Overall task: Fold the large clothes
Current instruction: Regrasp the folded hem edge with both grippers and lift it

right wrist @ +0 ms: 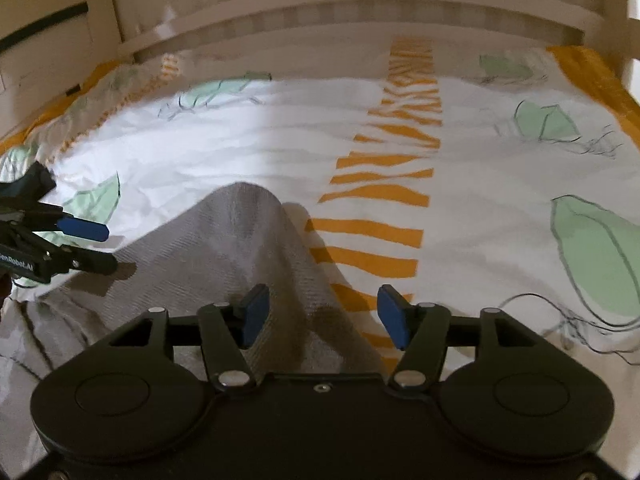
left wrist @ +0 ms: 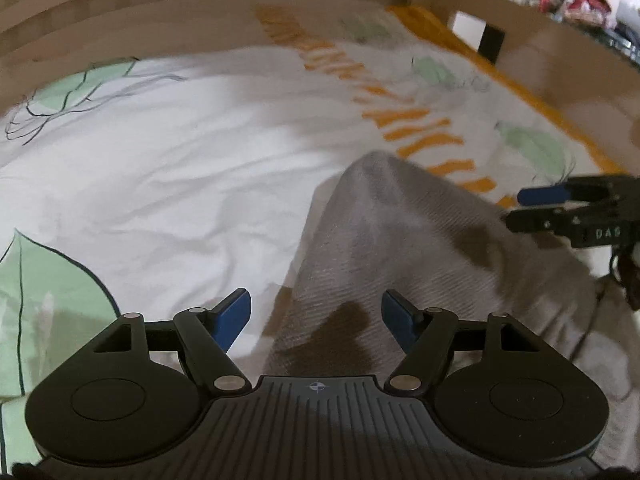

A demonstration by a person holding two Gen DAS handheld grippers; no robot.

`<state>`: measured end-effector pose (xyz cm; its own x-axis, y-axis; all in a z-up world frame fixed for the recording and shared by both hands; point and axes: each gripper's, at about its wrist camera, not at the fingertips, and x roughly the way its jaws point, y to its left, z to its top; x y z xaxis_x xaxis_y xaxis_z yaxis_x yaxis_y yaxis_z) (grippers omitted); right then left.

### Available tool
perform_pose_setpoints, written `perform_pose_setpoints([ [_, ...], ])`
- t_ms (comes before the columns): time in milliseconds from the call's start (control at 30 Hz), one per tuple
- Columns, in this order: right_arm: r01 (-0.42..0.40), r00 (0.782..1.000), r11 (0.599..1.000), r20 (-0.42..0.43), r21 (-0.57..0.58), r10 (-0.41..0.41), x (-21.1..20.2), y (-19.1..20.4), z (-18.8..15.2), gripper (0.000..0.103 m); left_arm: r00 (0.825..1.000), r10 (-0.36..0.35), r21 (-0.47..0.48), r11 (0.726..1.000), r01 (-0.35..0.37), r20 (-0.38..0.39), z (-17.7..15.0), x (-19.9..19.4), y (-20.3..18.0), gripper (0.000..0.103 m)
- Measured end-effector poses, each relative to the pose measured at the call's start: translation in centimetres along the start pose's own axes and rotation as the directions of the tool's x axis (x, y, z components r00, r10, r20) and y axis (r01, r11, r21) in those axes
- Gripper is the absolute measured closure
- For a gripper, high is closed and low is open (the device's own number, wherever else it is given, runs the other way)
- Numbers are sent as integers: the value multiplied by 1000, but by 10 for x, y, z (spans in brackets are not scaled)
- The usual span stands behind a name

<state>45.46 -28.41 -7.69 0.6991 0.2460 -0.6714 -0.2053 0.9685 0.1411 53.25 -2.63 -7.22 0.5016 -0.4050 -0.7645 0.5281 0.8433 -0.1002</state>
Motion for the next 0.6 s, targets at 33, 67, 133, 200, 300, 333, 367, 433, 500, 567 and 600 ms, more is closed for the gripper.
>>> perform_pose_setpoints([
  [33, 2, 1000, 1000, -17, -1, -2, 7, -1, 0, 38, 1000, 5, 6, 1000, -5, -15, 0, 5, 1, 32],
  [67, 5, 1000, 1000, -30, 0, -5, 12, -1, -1, 38, 1000, 9, 10, 1000, -9, -27, -1, 12, 2, 32],
  [133, 1, 999, 1000, -45, 6, -1, 20, -4, -3, 38, 999, 5, 9, 1000, -4, -42, -2, 19, 4, 32],
  [200, -19, 998, 1000, -56, 22, 20, 27, -6, -4, 40, 999, -16, 1, 1000, 16, -38, -2, 22, 7, 35],
  [300, -38, 997, 999, -69, 26, 39, 30, -4, -7, 92, 999, -40, -6, 999, 40, -1, -2, 16, 9, 97],
  [333, -32, 997, 999, -65, 20, 34, 29, -2, -7, 92, 999, -35, -4, 999, 35, 11, -2, 12, 8, 97],
  [367, -30, 998, 999, -55, 14, 31, 26, 0, -7, 93, 999, -22, 9, 1000, 21, 32, -3, 6, 6, 98],
  [433, -14, 1000, 1000, -8, 0, 14, 14, 3, -7, 93, 996, -5, 42, 999, 1, 91, -6, -9, -1, 98],
  [500, -8, 999, 1000, 48, -13, 8, -4, 6, -7, 93, 984, 5, 43, 999, -13, 178, -12, -31, -7, 98],
  [567, -4, 994, 999, 107, -36, 7, -25, 11, -10, 93, 965, 12, 52, 998, -27, 263, -23, -57, -14, 98],
  [600, -4, 990, 998, 138, -56, 12, -38, 15, -13, 93, 953, 12, 71, 997, -35, 303, -30, -71, -19, 98],
])
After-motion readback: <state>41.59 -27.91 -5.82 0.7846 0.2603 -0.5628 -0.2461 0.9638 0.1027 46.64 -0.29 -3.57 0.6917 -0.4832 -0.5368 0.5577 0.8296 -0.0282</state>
